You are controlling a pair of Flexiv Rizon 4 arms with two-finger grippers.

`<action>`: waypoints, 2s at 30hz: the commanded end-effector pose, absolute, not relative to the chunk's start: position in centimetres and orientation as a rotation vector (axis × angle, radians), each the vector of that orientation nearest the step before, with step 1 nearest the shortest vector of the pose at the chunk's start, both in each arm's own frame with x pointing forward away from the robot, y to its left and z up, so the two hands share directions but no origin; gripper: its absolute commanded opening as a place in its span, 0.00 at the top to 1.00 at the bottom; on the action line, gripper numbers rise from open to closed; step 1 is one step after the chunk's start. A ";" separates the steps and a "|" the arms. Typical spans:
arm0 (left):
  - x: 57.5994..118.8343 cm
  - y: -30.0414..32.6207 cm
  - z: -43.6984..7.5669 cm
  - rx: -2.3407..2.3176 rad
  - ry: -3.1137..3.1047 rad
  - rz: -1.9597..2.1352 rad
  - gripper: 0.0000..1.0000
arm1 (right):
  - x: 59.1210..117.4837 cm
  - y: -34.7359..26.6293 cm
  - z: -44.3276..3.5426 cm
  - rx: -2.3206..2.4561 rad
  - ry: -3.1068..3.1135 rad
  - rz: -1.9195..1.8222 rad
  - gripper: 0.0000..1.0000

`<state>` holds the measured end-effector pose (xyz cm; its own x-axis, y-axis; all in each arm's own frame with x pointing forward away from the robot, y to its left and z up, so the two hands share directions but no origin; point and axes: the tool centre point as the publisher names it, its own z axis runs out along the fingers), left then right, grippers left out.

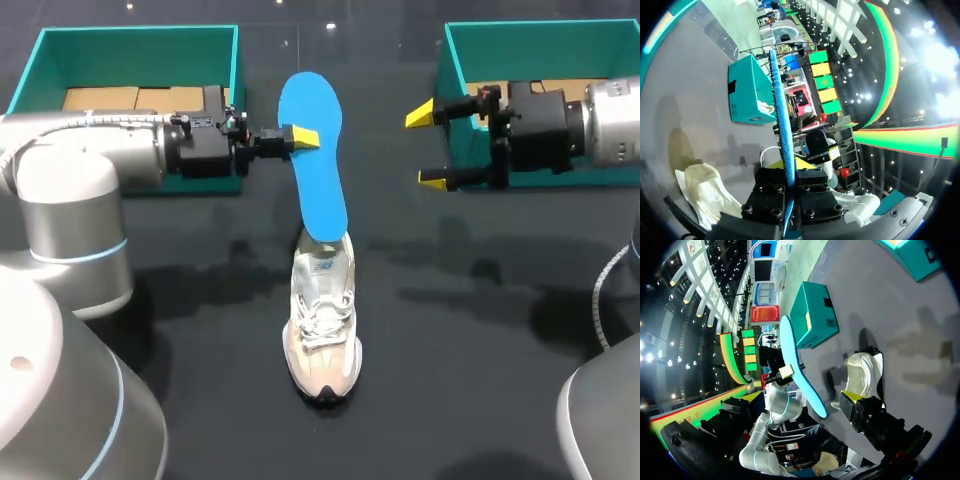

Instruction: Take the shoe out of the shoebox, open the shoe tongue, remove and reinsert the insole, then place the shoe into the shoebox

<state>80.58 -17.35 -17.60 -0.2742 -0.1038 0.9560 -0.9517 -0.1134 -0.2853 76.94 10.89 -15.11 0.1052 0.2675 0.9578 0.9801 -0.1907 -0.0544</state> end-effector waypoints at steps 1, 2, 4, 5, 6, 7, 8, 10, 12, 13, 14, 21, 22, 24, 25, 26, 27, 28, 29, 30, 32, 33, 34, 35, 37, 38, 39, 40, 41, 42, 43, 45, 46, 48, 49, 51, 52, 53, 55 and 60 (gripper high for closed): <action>80.4 -16.7 -17.1 1.053 -1.546 1.816 1.00 | 77.0 10.9 -15.4 -1.571 -1.239 -1.143 0.00; 80.6 -16.7 -16.9 1.007 -1.590 1.885 1.00 | 77.0 10.9 -15.5 -1.569 -1.238 -1.140 0.00; 80.7 -16.6 -16.6 0.944 -1.679 1.985 1.00 | 77.1 11.0 -15.5 -1.564 -1.238 -1.136 0.00; 80.8 -16.6 -16.4 0.917 -1.712 2.035 1.00 | 77.1 11.0 -15.5 -1.562 -1.239 -1.134 0.00; 80.9 -16.5 -16.1 0.893 -1.738 2.074 1.00 | 77.1 11.1 -15.5 -1.560 -1.238 -1.131 0.00; 81.0 -16.5 -15.9 0.866 -1.755 2.110 1.00 | 77.1 11.1 -15.5 -1.557 -1.237 -1.129 0.00; 81.2 -16.3 -15.7 0.839 -1.765 2.139 1.00 | 77.2 11.2 -15.5 -1.555 -1.237 -1.127 0.00; 81.5 -16.2 -15.3 0.784 -1.810 2.181 1.00 | 77.2 11.3 -15.5 -1.551 -1.235 -1.120 0.00; 81.8 -16.0 -15.1 0.728 -1.865 2.204 1.00 | 77.2 11.3 -15.5 -1.551 -1.234 -1.118 0.00; 81.9 -16.0 -15.0 0.690 -1.904 2.222 1.00 | 77.2 11.4 -15.5 -1.551 -1.233 -1.116 0.00; 82.0 -15.9 -14.9 0.664 -1.927 2.229 1.00 | 77.2 11.4 -15.4 -1.551 -1.232 -1.115 0.00; 82.3 -15.6 -14.2 0.499 -2.077 2.218 1.00 | 77.2 11.6 -15.6 -1.547 -1.222 -1.107 0.00; 82.3 -15.6 -14.3 0.476 -2.100 2.209 1.00 | 77.2 11.7 -15.6 -1.545 -1.221 -1.105 0.00; 82.3 -15.6 -14.4 0.439 -2.144 2.211 1.00 | 77.3 11.7 -15.6 -1.543 -1.219 -1.102 0.00; 82.3 -15.6 -14.4 0.419 -2.161 2.207 1.00 | 77.3 11.8 -15.6 -1.540 -1.218 -1.100 0.00; 82.3 -15.5 -14.4 0.407 -2.176 2.212 1.00 | 77.3 11.8 -15.6 -1.538 -1.216 -1.098 0.00; 82.3 -15.5 -14.4 0.392 -2.185 2.219 1.00 | 77.3 11.9 -15.6 -1.533 -1.214 -1.095 0.00; 82.4 -15.6 -14.4 0.388 -2.187 2.231 1.00 | 77.3 11.9 -15.6 -1.531 -1.214 -1.094 0.00; 82.5 -15.6 -14.3 0.348 -2.202 2.257 1.00 | 77.3 12.0 -15.6 -1.529 -1.214 -1.092 0.00; 82.4 -15.6 -14.4 0.311 -2.215 2.255 1.00 | 77.3 12.0 -15.5 -1.524 -1.215 -1.089 0.00; 82.5 -15.5 -14.3 0.238 -2.231 2.269 1.00 | 77.4 12.0 -15.5 -1.521 -1.215 -1.084 0.00; 82.6 -15.3 -14.3 0.203 -2.233 2.272 1.00 | 77.4 12.1 -15.5 -1.519 -1.215 -1.081 0.00; 82.6 -15.3 -14.2 0.170 -2.235 2.275 1.00 | 77.4 12.1 -15.5 -1.517 -1.215 -1.079 0.00; 82.6 -15.1 -14.1 0.121 -2.235 2.281 1.00 | 77.4 12.1 -15.4 -1.516 -1.214 -1.075 0.00; 82.6 -15.0 -13.9 0.054 -2.244 2.296 1.00 | 77.4 12.2 -15.4 -1.512 -1.213 -1.070 0.00; 82.5 -14.9 -13.9 0.009 -2.255 2.311 1.00 | 77.5 12.2 -15.3 -1.512 -1.213 -1.069 0.00; 82.5 -14.9 -14.0 -0.034 -2.264 2.321 1.00 | 77.5 12.3 -15.3 -1.511 -1.212 -1.068 0.00; 82.4 -14.9 -14.1 -0.095 -2.282 2.338 1.00 | 77.5 12.3 -15.3 -1.509 -1.209 -1.067 0.00; 82.2 -14.9 -14.3 -0.139 -2.298 2.341 1.00 | 77.5 12.3 -15.3 -1.507 -1.207 -1.065 0.00; 82.1 -14.8 -14.4 -0.173 -2.310 2.340 1.00 | 77.5 12.4 -15.3 -1.503 -1.204 -1.064 0.00; 81.9 -14.8 -14.5 -0.221 -2.327 2.348 1.00 | 77.5 12.4 -15.3 -1.501 -1.202 -1.062 0.00; 81.8 -14.8 -14.6 -0.255 -2.334 2.365 1.00 | 77.5 12.5 -15.3 -1.497 -1.201 -1.058 0.00; 81.7 -14.9 -14.6 -0.294 -2.358 2.382 1.00 | 77.5 12.5 -15.3 -1.497 -1.201 -1.057 0.00; 81.7 -15.0 -14.8 -0.349 -2.406 2.382 1.00 | 77.6 12.5 -15.2 -1.495 -1.200 -1.054 0.00; 81.6 -15.0 -14.9 -0.378 -2.427 2.380 1.00 | 77.6 12.6 -15.2 -1.495 -1.200 -1.052 0.00; 81.6 -15.1 -15.1 -0.448 -2.475 2.393 1.00 | 77.6 12.6 -15.1 -1.494 -1.201 -1.050 0.00; 81.5 -15.1 -15.2 -0.469 -2.482 2.401 1.00 | 77.6 12.7 -15.1 -1.494 -1.200 -1.049 0.00; 81.4 -15.2 -15.2 -0.502 -2.496 2.420 1.00 | 77.6 12.8 -15.1 -1.493 -1.200 -1.048 0.00; 81.2 -15.3 -15.4 -0.593 -2.518 2.463 1.00 | 77.5 12.8 -15.0 -1.492 -1.199 -1.047 0.00; 80.7 -15.4 -15.6 -0.768 -2.574 2.487 1.00 | 77.4 13.0 -15.0 -1.485 -1.192 -1.044 0.00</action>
<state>81.30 -15.46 -15.28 -0.8124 -0.0400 -0.5817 0.5801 0.0461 -0.8133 77.39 12.81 -14.87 0.1659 0.1908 0.9675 0.9842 -0.0938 -0.1503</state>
